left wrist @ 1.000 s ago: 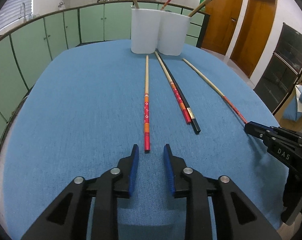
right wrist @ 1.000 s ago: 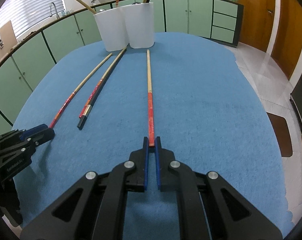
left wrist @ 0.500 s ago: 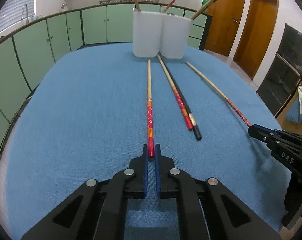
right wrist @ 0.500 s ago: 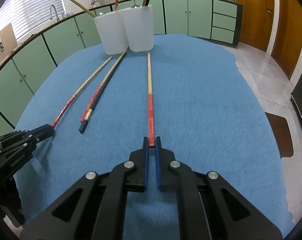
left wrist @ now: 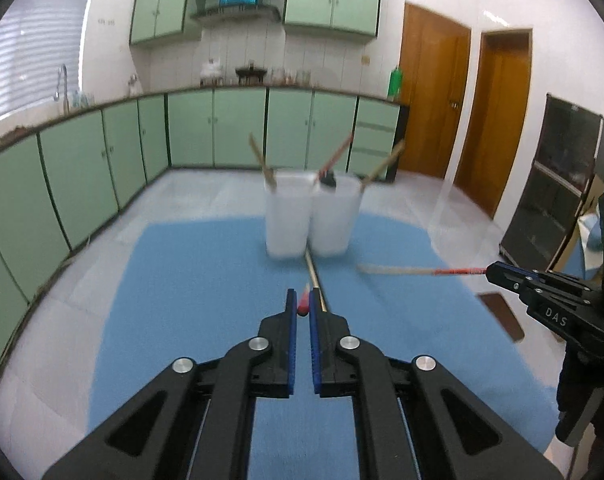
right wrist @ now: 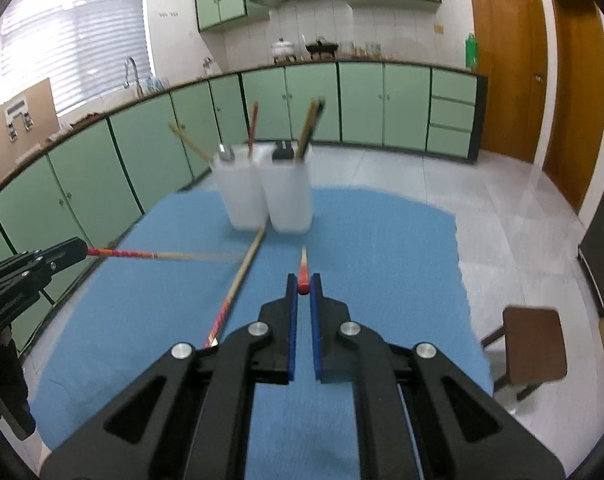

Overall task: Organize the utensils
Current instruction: 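Lift the chopsticks and drop them into the holder with both tools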

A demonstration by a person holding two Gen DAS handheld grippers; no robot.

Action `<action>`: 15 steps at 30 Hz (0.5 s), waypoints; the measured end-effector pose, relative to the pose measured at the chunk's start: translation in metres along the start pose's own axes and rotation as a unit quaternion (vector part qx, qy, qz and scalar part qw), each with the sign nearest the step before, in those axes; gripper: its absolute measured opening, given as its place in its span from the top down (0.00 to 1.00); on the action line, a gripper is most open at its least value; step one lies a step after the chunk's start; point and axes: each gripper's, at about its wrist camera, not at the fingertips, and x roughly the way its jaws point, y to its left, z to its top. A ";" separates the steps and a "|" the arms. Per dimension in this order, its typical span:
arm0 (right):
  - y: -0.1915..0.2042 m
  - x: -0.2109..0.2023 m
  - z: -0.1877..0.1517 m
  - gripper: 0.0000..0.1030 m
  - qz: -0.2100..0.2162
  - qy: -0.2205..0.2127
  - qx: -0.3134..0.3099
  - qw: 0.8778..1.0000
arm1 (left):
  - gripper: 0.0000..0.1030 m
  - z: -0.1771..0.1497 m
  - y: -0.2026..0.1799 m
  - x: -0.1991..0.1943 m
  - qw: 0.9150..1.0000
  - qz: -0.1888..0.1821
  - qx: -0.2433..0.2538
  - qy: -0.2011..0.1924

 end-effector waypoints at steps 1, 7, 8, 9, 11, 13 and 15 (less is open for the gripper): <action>-0.001 -0.004 0.008 0.95 0.003 -0.004 -0.002 1.000 | 0.94 0.008 0.000 -0.003 1.000 0.000 0.003 -0.009; -0.004 -0.013 0.053 0.95 0.032 -0.010 -0.012 0.999 | 0.95 0.042 -0.005 -0.002 0.999 0.003 0.032 -0.032; -0.004 -0.011 0.059 0.95 0.035 -0.006 -0.016 0.999 | 0.95 0.046 -0.006 0.001 0.999 0.005 0.037 -0.034; -0.003 -0.009 0.063 0.95 0.036 -0.001 -0.022 0.999 | 0.95 0.049 -0.007 0.003 0.999 0.006 0.040 -0.034; -0.001 -0.005 0.075 0.95 0.040 0.007 -0.036 0.999 | 0.95 0.054 -0.007 0.009 0.999 0.001 0.042 -0.033; 0.001 -0.004 0.083 0.95 0.043 0.010 -0.044 0.998 | 0.95 0.059 -0.009 0.012 0.998 0.002 0.046 -0.034; 0.002 -0.005 0.090 0.95 0.052 0.009 -0.047 0.997 | 0.95 0.065 -0.009 0.014 0.998 0.000 0.049 -0.038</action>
